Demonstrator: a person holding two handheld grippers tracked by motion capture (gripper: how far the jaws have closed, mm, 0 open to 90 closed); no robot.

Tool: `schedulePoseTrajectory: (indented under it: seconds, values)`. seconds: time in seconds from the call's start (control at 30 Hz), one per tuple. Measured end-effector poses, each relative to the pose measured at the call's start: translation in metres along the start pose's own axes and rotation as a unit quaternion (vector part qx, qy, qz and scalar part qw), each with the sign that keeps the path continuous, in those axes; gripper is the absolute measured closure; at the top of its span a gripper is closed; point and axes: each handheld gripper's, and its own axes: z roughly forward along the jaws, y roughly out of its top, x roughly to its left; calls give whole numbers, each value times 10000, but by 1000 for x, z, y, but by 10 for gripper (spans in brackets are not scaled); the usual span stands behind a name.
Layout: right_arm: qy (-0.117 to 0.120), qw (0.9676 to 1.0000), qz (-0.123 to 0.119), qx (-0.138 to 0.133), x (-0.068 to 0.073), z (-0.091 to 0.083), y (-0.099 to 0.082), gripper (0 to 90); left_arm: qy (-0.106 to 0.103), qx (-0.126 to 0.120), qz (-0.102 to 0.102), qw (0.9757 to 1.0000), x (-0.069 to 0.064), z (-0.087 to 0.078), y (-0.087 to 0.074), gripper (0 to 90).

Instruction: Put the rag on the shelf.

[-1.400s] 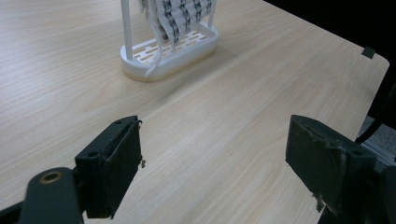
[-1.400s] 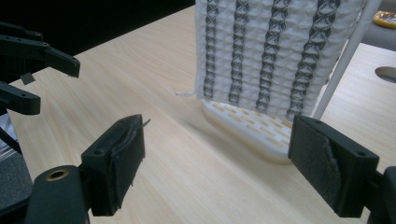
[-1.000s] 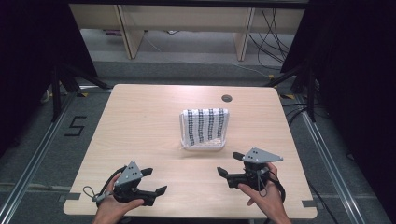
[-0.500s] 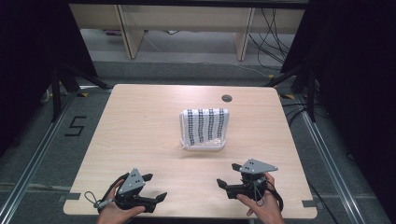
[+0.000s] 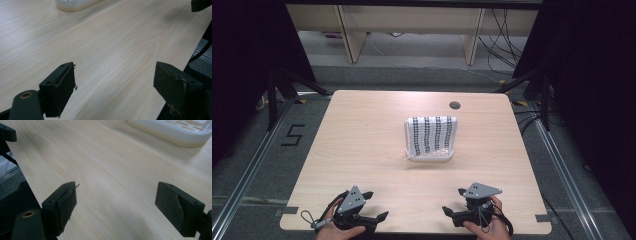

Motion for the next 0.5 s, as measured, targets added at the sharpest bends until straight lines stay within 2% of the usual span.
schedulePoseTrajectory:
  seconds: [0.03, 0.07, 0.1, 0.17, 0.2, 0.23, 0.27, 0.43, 0.5]
  values:
    - [0, 10000, 0, 0, 0, 0, 0, 184, 0, 0, 0, 10000, 0, 0, 0, 170]
    - [-12, 9999, 134, 63, 3, -1, -1, 184, -4, -19, -16, 10000, 0, 0, 0, 170]
    - [-63, 10000, -42, 12, 1, -1, -1, 184, -7, -10, -9, 10000, 1, 0, -1, 169]
    - [-29, 10000, -52, 7, 0, 0, -1, 183, 28, -49, -46, 10000, 0, 0, -1, 169]
    - [41, 10000, 22, 39, 1, 0, -2, 183, 16, -36, -43, 10000, 0, 0, -1, 169]
    - [96, 9999, 11, 94, 0, 0, -2, 182, -7, 53, 19, 10000, 1, -1, 0, 169]
    - [-2, 10000, 11, 52, 1, 0, -2, 182, -4, 52, 20, 10000, 1, 0, 0, 169]
    - [4, 10000, 12, 43, 1, 0, -2, 182, -36, 47, 51, 10000, 1, 1, -1, 169]
    - [-84, 10000, -35, 16, 0, -1, -2, 183, -34, 44, 0, 10000, 0, 2, -1, 169]
